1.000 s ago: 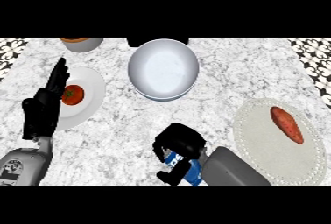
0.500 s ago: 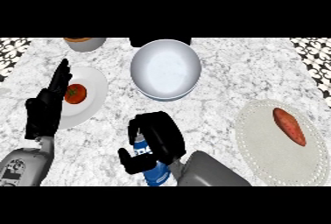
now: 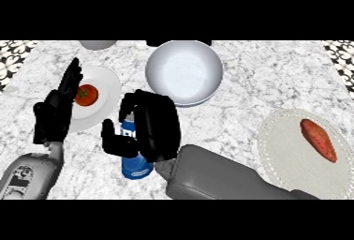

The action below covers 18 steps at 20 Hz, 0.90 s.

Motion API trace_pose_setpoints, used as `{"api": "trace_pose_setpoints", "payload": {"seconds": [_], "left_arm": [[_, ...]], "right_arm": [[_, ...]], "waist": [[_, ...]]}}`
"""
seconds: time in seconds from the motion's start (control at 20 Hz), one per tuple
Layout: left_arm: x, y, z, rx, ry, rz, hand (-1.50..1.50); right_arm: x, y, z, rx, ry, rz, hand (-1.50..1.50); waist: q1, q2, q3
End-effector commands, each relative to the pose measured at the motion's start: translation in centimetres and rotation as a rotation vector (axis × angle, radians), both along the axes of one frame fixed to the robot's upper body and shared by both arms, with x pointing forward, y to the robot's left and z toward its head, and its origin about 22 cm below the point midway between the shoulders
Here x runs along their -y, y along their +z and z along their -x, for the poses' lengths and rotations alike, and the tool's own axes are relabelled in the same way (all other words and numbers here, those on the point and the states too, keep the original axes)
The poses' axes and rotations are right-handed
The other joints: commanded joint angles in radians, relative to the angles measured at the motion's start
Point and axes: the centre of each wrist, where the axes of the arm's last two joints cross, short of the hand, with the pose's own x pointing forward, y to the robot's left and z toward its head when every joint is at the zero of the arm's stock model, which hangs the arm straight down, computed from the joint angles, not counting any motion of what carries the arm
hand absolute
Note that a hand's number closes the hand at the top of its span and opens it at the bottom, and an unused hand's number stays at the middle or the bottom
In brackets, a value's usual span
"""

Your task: Pick the can from the placemat and place it in the bowl

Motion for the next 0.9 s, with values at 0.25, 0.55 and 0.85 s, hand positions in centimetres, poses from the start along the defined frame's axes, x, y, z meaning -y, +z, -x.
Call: {"api": "trace_pose_setpoints", "payload": {"seconds": [0.25, 0.55, 0.85], "left_arm": [[-0.3, 0.3, -0.2, 0.003, -0.009, 0.009, 0.0], [0.4, 0.2, 0.3, 0.013, 0.014, 0.01, 0.0], [0.7, -0.2, -0.5, 0.029, 0.004, -0.007, 0.0]], "right_arm": [[-0.8, 2.8, -6.1, 0.08, -0.216, -0.117, 1.5], [1.1, 0.8, -10.4, 0.161, -0.296, 0.052, 1.5], [5.4, -3.8, -13.7, 0.196, -0.402, 0.25, 1.5]], "waist": [[-0.002, 0.018, 0.002], [-0.018, 0.016, 0.003], [-0.016, 0.025, 0.003]]}}
